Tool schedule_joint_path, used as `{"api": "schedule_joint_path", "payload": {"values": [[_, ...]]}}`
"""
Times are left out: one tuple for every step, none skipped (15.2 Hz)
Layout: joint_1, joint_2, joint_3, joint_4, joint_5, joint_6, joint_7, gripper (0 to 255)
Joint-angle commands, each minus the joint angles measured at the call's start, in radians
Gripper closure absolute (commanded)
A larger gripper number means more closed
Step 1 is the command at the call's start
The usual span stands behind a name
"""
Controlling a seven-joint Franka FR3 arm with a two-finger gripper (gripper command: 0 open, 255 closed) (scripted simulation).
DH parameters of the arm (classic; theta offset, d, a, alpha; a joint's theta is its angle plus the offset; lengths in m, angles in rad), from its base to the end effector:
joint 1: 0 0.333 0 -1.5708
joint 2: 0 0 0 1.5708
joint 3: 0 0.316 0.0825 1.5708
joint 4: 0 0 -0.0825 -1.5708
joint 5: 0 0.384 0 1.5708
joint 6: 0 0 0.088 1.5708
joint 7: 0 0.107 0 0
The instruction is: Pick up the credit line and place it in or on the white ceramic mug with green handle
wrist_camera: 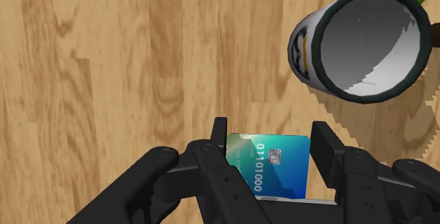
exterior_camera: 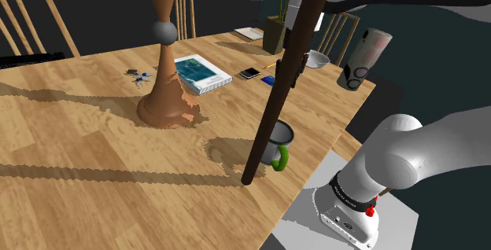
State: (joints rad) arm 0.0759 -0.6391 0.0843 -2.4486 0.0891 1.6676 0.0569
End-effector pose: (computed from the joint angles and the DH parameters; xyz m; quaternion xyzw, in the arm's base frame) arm 0.3367 0.0663 0.5060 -0.9967 -0.0340 0.0730 0.0116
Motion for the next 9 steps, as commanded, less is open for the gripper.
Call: {"api": "schedule_joint_path", "payload": {"values": [[0.015,-0.043,0.02,-0.02,0.019,-0.022,0.026,255],[0.025,-0.072,0.034,-0.035,0.033,-0.034,0.044,255],[0.036,-0.1,0.049,-0.049,0.048,-0.046,0.063,255],[0.048,-0.128,0.063,-0.062,0.063,-0.059,0.082,255],[0.059,-0.155,0.079,-0.074,0.08,-0.073,0.101,255],[0.071,-0.18,0.094,-0.084,0.096,-0.086,0.121,255],[0.084,-0.205,0.11,-0.093,0.114,-0.1,0.141,255],[0.096,-0.229,0.126,-0.101,0.132,-0.113,0.162,255],[0.109,-0.252,0.143,-0.107,0.15,-0.127,0.183,255]]}}
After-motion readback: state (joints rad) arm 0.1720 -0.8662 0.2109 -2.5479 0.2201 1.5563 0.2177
